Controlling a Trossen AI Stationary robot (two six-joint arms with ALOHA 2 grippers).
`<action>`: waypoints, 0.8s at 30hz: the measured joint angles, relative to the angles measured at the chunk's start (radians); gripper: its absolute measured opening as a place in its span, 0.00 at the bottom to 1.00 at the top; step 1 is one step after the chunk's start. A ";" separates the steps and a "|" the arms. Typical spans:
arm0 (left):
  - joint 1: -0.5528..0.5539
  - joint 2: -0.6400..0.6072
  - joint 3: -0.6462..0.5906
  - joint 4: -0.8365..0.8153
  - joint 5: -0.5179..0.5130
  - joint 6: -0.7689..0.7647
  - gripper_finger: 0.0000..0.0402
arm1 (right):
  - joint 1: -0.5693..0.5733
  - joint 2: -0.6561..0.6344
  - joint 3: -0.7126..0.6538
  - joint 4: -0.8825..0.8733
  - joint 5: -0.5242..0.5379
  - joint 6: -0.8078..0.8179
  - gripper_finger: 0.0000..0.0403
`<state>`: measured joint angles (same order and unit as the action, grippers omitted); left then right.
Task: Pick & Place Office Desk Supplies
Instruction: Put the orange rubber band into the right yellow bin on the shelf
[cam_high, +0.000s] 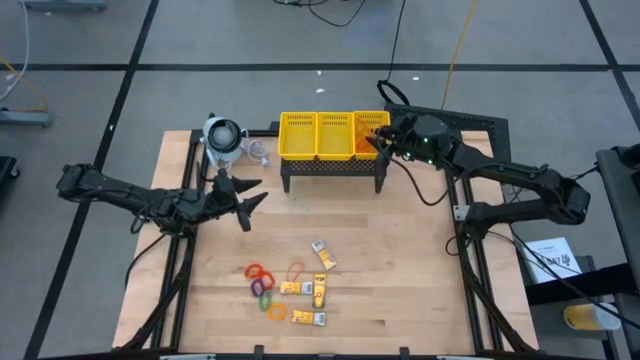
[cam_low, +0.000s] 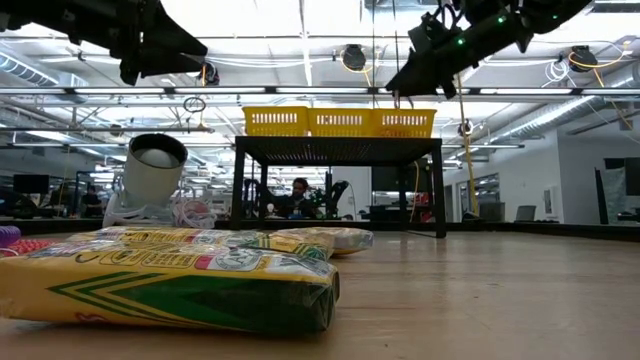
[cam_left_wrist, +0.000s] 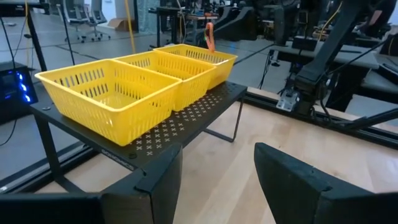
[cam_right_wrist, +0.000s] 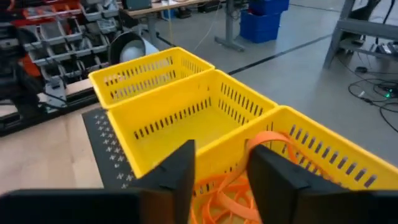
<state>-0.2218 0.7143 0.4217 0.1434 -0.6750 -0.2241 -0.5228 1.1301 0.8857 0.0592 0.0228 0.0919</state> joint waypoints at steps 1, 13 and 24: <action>0.000 0.000 0.000 0.003 0.000 0.000 0.52 | 0.000 0.005 0.013 -0.025 0.001 0.002 0.37; 0.000 0.001 0.000 0.011 0.001 -0.027 0.52 | -0.004 0.096 0.132 -0.290 -0.062 0.057 0.58; 0.000 0.001 0.000 0.010 0.002 -0.029 0.52 | 0.010 0.088 0.135 -0.221 0.051 0.080 0.54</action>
<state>-0.2222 0.7155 0.4217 0.1535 -0.6727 -0.2528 -0.5125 1.2180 1.0210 -0.1618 0.0742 0.1716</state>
